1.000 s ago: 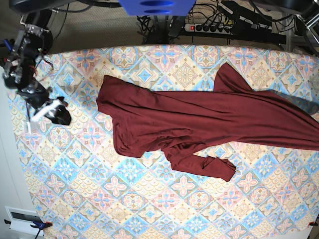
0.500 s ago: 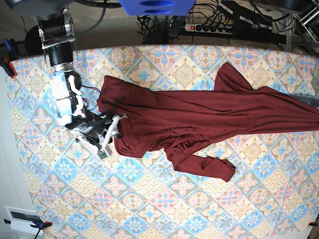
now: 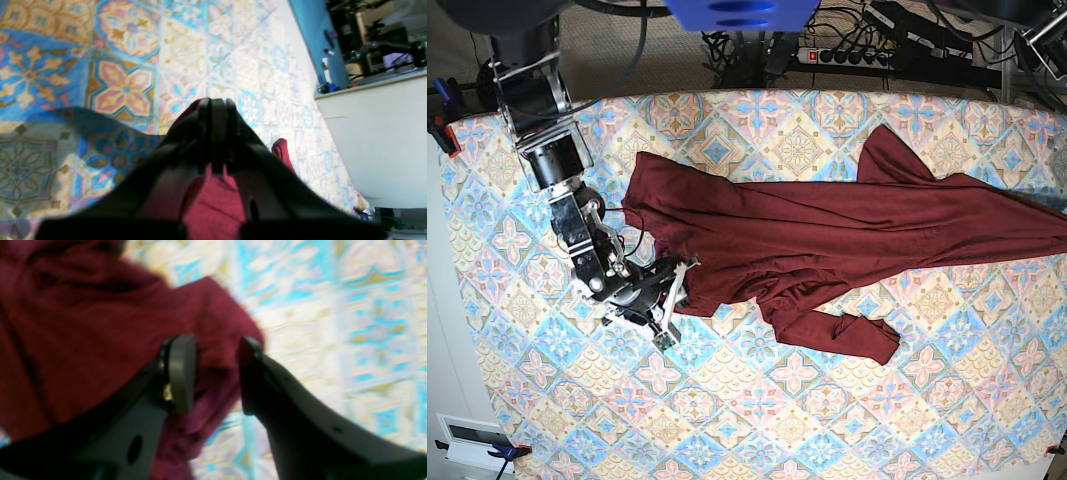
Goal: Layout the t-shirt on the table in an organized manner, then fold the t-shirt properly
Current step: 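Lower the right gripper and grasp the shirt's bunched edge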
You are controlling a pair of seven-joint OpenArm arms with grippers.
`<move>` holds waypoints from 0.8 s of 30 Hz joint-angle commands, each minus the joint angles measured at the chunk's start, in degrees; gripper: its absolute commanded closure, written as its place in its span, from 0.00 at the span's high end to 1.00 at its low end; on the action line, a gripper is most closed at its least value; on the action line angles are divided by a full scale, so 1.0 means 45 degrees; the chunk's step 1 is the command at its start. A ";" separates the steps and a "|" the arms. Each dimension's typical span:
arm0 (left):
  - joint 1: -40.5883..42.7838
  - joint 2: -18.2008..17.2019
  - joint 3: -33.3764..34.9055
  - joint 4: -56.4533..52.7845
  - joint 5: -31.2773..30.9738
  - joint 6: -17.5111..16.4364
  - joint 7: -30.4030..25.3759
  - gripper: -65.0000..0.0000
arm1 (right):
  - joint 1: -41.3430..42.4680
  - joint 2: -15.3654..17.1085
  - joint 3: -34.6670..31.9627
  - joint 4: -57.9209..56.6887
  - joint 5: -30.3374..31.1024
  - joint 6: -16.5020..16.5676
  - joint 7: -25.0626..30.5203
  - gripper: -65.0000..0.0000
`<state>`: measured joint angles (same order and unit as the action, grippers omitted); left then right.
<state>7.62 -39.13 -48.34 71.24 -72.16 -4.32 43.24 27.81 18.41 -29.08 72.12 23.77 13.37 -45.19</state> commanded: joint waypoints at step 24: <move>-0.0081 -0.0046 -0.0111 0.0217 -0.0130 -0.0125 -0.0184 0.00 | 0.0296 0.0001 -0.0776 -0.0993 0.0081 0.0966 0.0714 0.23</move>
<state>7.79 -37.30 -48.31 71.24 -71.96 -4.25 43.33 27.46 18.11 -32.91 66.72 23.75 18.04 -43.03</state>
